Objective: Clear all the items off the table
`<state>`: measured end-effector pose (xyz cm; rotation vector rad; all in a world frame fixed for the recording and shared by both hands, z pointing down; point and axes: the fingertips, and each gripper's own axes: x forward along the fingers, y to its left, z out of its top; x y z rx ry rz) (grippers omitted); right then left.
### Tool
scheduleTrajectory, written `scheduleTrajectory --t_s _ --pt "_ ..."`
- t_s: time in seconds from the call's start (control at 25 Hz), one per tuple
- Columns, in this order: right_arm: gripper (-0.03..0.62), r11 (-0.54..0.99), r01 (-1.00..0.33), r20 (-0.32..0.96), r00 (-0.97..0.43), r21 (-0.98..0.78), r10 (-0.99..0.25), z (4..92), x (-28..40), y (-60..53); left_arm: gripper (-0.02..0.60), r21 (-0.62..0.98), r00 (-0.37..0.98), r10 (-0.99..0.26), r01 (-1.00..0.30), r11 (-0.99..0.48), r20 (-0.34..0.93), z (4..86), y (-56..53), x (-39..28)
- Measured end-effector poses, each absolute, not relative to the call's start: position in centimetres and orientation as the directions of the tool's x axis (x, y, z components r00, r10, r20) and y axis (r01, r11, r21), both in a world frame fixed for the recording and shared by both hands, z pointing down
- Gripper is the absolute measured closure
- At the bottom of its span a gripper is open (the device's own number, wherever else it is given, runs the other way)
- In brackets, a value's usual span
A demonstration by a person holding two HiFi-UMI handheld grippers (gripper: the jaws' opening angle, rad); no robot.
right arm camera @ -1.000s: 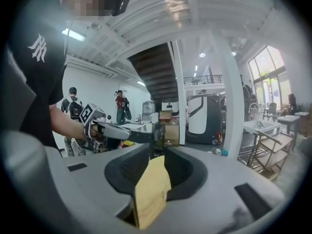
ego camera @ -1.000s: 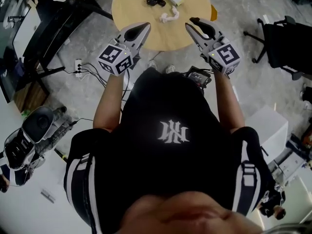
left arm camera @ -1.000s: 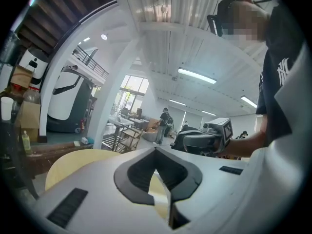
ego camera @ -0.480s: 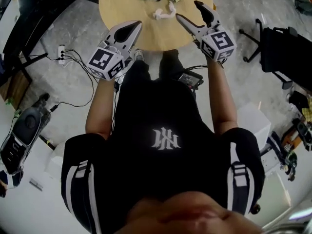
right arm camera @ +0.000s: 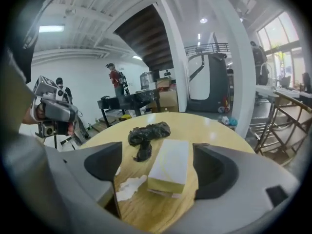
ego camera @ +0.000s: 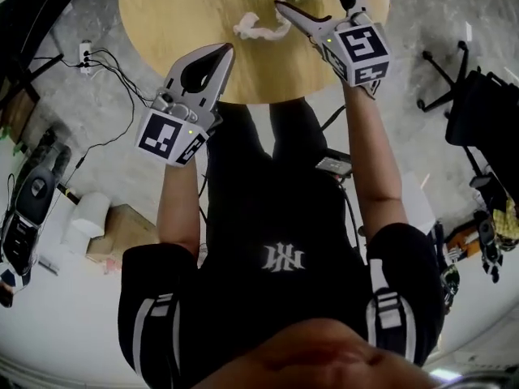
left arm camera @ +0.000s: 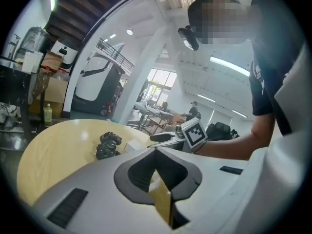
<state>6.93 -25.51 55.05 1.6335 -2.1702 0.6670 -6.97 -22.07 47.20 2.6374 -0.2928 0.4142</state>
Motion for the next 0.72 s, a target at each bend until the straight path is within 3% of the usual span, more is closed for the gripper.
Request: scheduleTrajectory --t_s 0.2,0.6,0.72 --pt "0.135 0.248 -0.965 0.604 -0.25 -0.089 -0.757 57.8 7.7 -27.0 0.569 0.363 0.943 -0.137 -0.247 -0.899 0.305 48.2 -22.2 -3.7" --pt "0.135 0.234 -0.966 0.666 -0.248 -0.112 -0.704 60.7 7.7 -27.8 0.569 0.377 0.946 -0.103 -0.221 -0.9 0.307 50.5 -21.7 -1.7" --pt "0.184 0.23 -0.968 0.677 -0.234 -0.097 -0.698 60.8 8.1 -27.6 0.569 0.369 0.943 -0.104 -0.223 -0.902 0.315 50.5 -22.0 -2.0"
